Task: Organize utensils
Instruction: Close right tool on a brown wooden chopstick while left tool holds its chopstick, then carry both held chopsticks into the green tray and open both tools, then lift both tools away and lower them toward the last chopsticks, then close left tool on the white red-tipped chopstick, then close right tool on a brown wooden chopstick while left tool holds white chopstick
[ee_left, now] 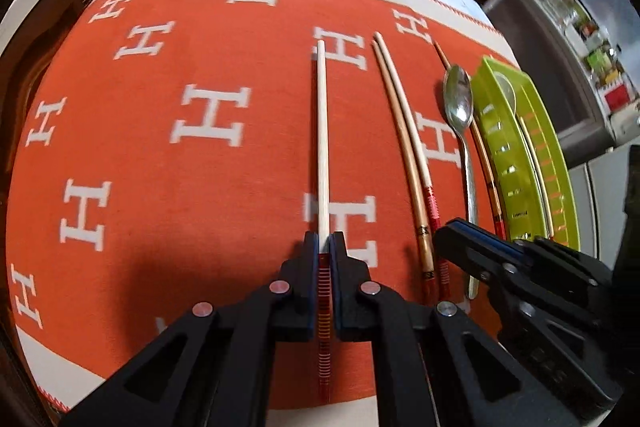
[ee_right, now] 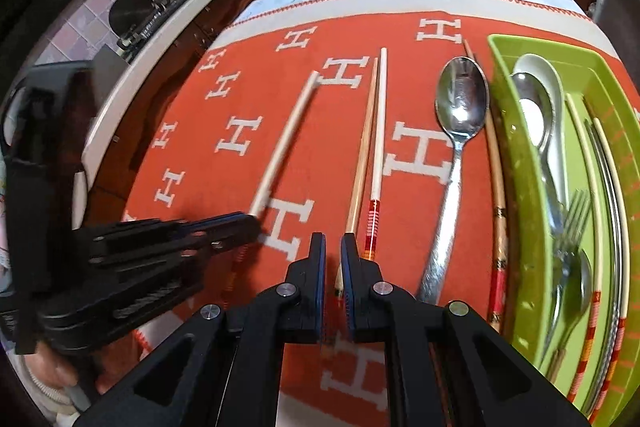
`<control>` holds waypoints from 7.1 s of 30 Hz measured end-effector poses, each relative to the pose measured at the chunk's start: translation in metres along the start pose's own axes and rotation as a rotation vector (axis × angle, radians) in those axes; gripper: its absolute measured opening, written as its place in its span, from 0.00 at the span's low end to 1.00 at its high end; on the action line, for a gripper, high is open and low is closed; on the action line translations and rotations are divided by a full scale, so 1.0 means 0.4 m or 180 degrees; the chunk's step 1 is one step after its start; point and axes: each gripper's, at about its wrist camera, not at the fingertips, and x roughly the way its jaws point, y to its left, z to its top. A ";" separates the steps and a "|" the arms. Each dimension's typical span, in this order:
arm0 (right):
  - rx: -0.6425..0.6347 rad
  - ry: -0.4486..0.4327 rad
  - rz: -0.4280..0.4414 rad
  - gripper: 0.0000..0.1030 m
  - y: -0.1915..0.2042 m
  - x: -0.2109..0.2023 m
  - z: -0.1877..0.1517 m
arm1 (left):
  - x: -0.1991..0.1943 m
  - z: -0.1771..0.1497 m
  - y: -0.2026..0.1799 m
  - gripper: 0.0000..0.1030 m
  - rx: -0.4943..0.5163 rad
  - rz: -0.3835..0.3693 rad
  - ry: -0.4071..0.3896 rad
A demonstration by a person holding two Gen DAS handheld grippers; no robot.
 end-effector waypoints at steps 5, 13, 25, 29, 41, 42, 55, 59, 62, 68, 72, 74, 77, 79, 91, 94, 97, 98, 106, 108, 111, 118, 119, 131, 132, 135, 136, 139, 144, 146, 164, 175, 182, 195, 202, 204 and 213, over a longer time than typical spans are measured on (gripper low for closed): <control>-0.0075 0.0068 -0.0227 0.08 0.019 0.043 0.012 | -0.009 0.009 0.043 0.03 -0.0101 -0.0048 -0.0071; -0.0247 0.0071 -0.0631 0.08 0.044 0.080 0.019 | -0.012 0.006 0.072 0.03 -0.0202 -0.0102 -0.0144; -0.0108 0.0069 -0.0522 0.06 0.043 0.089 0.036 | -0.031 0.002 0.085 0.03 -0.0268 -0.0177 -0.0167; 0.0080 0.0072 -0.0255 0.06 0.022 0.062 0.032 | -0.045 0.004 0.080 0.03 -0.0296 -0.0222 -0.0188; 0.0238 -0.0294 0.0101 0.06 -0.019 -0.128 -0.001 | -0.098 0.013 -0.011 0.03 -0.0171 -0.0397 -0.0239; 0.0253 -0.0336 0.0105 0.06 -0.027 -0.148 -0.006 | -0.101 0.016 -0.021 0.03 -0.0148 -0.0410 -0.0242; 0.0625 -0.0690 -0.0001 0.06 -0.217 -0.350 -0.074 | -0.143 0.054 -0.258 0.03 0.0304 -0.0743 -0.0203; 0.0765 -0.0773 -0.0092 0.06 -0.295 -0.397 -0.096 | -0.129 0.064 -0.328 0.07 0.0394 -0.0873 -0.0101; 0.0894 -0.0809 -0.0131 0.06 -0.347 -0.415 -0.116 | -0.117 0.063 -0.375 0.02 0.0466 -0.0941 -0.0033; 0.0981 -0.0680 -0.0088 0.06 -0.421 -0.400 -0.156 | -0.090 0.055 -0.423 0.00 0.0511 -0.0981 0.0013; 0.0884 -0.0513 -0.0152 0.06 -0.429 -0.365 -0.160 | -0.056 0.039 -0.448 0.00 0.0597 -0.0946 0.0093; 0.0818 -0.0444 -0.0203 0.06 -0.425 -0.346 -0.157 | -0.042 0.034 -0.449 0.00 0.0598 -0.0919 0.0133; 0.0708 -0.0300 -0.0395 0.08 -0.420 -0.318 -0.147 | -0.031 0.030 -0.442 0.00 0.0619 -0.0875 0.0161; 0.0686 -0.0296 -0.0581 0.16 -0.418 -0.308 -0.142 | -0.030 0.029 -0.435 0.02 0.0636 -0.0849 0.0173; 0.0592 -0.0577 -0.0225 0.27 -0.317 -0.360 -0.143 | -0.097 0.045 -0.327 0.46 0.0563 -0.0362 -0.0241; 0.0493 -0.0571 -0.0151 0.27 -0.265 -0.359 -0.144 | -0.109 0.047 -0.293 0.54 0.0544 -0.0295 -0.0285; 0.0416 -0.0532 -0.0075 0.27 -0.216 -0.349 -0.152 | -0.112 0.041 -0.265 0.58 0.0609 -0.0139 -0.0302; 0.0391 -0.0513 -0.0063 0.27 -0.201 -0.342 -0.155 | -0.113 0.037 -0.257 0.60 0.0638 -0.0083 -0.0321; 0.0392 -0.0293 -0.0205 0.27 -0.124 -0.263 -0.184 | -0.102 -0.002 -0.215 0.67 0.0674 0.0000 -0.0305; 0.0443 -0.0253 -0.0228 0.27 -0.119 -0.245 -0.188 | -0.095 -0.008 -0.200 0.67 0.0650 -0.0023 -0.0274; 0.0509 -0.0218 -0.0360 0.27 -0.116 -0.217 -0.182 | -0.091 -0.010 -0.179 0.67 0.0625 -0.0042 -0.0268; 0.0697 -0.0132 -0.0609 0.27 -0.129 -0.163 -0.144 | -0.089 -0.009 -0.141 0.67 0.0579 -0.0109 -0.0258; 0.0698 -0.0122 -0.0639 0.27 -0.127 -0.157 -0.141 | -0.087 -0.008 -0.135 0.67 0.0569 -0.0118 -0.0251; 0.0789 -0.0081 -0.0861 0.13 -0.162 -0.116 -0.108 | -0.055 0.006 -0.117 0.67 0.0546 -0.0126 -0.0157; 0.0785 -0.0082 -0.0849 0.13 -0.166 -0.116 -0.105 | -0.050 0.006 -0.119 0.67 0.0552 -0.0124 -0.0146; 0.0782 -0.0089 -0.0823 0.09 -0.177 -0.117 -0.097 | -0.040 0.009 -0.126 0.67 0.0574 -0.0121 -0.0117; 0.0784 -0.0089 -0.0813 0.08 -0.182 -0.117 -0.095 | -0.038 0.010 -0.129 0.67 0.0582 -0.0119 -0.0110; 0.0770 -0.0099 -0.0812 0.03 -0.193 -0.117 -0.088 | -0.030 0.009 -0.135 0.67 0.0610 -0.0110 -0.0094; 0.0827 -0.0134 -0.0794 0.01 -0.222 -0.124 -0.078 | -0.018 0.012 -0.140 0.67 0.0624 -0.0082 -0.0073; 0.0825 -0.0133 -0.0783 0.01 -0.228 -0.123 -0.073 | -0.012 0.015 -0.141 0.67 0.0625 -0.0077 -0.0060; 0.0849 -0.0204 -0.0708 0.01 -0.233 -0.130 -0.088 | 0.097 0.106 -0.243 0.67 0.0774 0.0304 0.0055; 0.0866 -0.0193 -0.0684 0.01 -0.245 -0.133 -0.087 | 0.137 0.107 -0.286 0.04 0.1008 0.0494 0.0078; 0.0770 -0.0092 -0.0748 0.07 -0.232 -0.113 -0.064 | 0.107 0.089 -0.228 0.03 0.0846 0.0374 0.0079; 0.0552 0.0204 -0.1064 0.14 -0.187 -0.029 0.020 | 0.065 0.077 -0.127 0.03 0.0581 0.0091 0.0058; 0.0614 0.0327 -0.0949 0.14 -0.189 0.005 0.068 | 0.062 0.093 -0.087 0.03 0.0496 -0.0051 0.0044; 0.0639 0.0346 -0.0896 0.14 -0.194 0.007 0.076 | 0.057 0.093 -0.071 0.03 0.0489 -0.0074 0.0043; 0.0443 0.0314 -0.0619 0.09 -0.156 0.026 0.069 | 0.058 0.100 -0.058 0.03 0.0468 -0.0145 0.0039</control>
